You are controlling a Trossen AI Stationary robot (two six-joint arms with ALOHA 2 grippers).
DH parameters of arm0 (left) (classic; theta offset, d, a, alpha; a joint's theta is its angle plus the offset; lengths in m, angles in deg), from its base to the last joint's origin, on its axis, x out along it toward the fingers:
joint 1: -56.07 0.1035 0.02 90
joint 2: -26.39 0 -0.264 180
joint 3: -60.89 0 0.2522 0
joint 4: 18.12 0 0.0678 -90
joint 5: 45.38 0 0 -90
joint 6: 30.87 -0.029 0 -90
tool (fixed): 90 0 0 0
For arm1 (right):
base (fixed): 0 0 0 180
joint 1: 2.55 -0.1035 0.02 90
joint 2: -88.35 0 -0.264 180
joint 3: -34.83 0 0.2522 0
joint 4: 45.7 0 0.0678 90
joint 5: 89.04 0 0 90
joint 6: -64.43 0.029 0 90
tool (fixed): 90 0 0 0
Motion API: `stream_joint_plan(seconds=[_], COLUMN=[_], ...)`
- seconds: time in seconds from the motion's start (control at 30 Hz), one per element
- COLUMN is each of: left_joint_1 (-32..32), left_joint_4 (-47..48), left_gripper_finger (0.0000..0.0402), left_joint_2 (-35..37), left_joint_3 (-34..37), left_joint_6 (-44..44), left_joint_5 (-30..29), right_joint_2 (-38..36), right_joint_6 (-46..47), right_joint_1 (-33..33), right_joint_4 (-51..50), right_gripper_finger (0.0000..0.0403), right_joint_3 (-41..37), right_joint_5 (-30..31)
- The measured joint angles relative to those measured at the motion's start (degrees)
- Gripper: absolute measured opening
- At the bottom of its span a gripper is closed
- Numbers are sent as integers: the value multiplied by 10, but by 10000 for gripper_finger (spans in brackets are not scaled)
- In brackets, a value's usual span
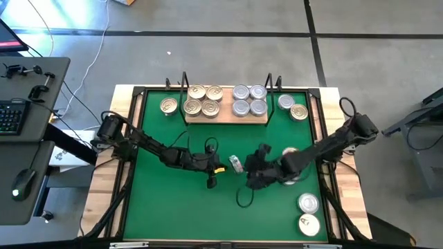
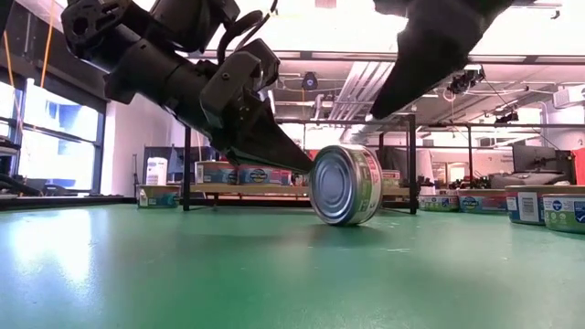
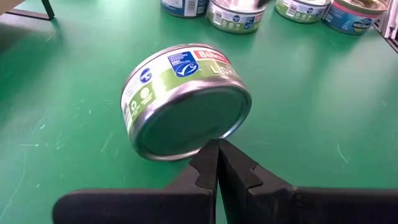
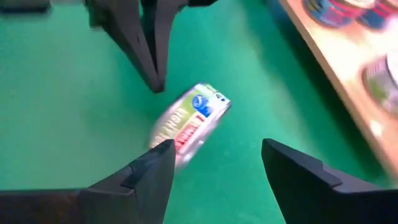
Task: Stack canned seafood by type on shelf
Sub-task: Stack the green white tuna can on top of the other green white tuna can on the shelf
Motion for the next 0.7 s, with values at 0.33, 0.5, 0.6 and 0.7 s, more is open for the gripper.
stream_joint_plan(seconds=[0.33,0.5,0.6,0.7], left_joint_1=[0,5,11,16], left_joint_4=[0,4,3,3], left_gripper_finger=[0,0,0,0], left_joint_2=[0,0,0,0], left_joint_3=[0,0,0,0], left_joint_6=[0,-15,-15,-15], left_joint_5=[-10,-16,-20,-21], right_joint_2=[55,87,104,112], right_joint_6=[234,216,178,148], right_joint_1=[-58,-35,-16,-2], right_joint_4=[124,236,299,341], right_gripper_finger=[242,275,289,291], right_joint_3=[-84,-111,-113,-112], right_joint_5=[-2,13,14,45])
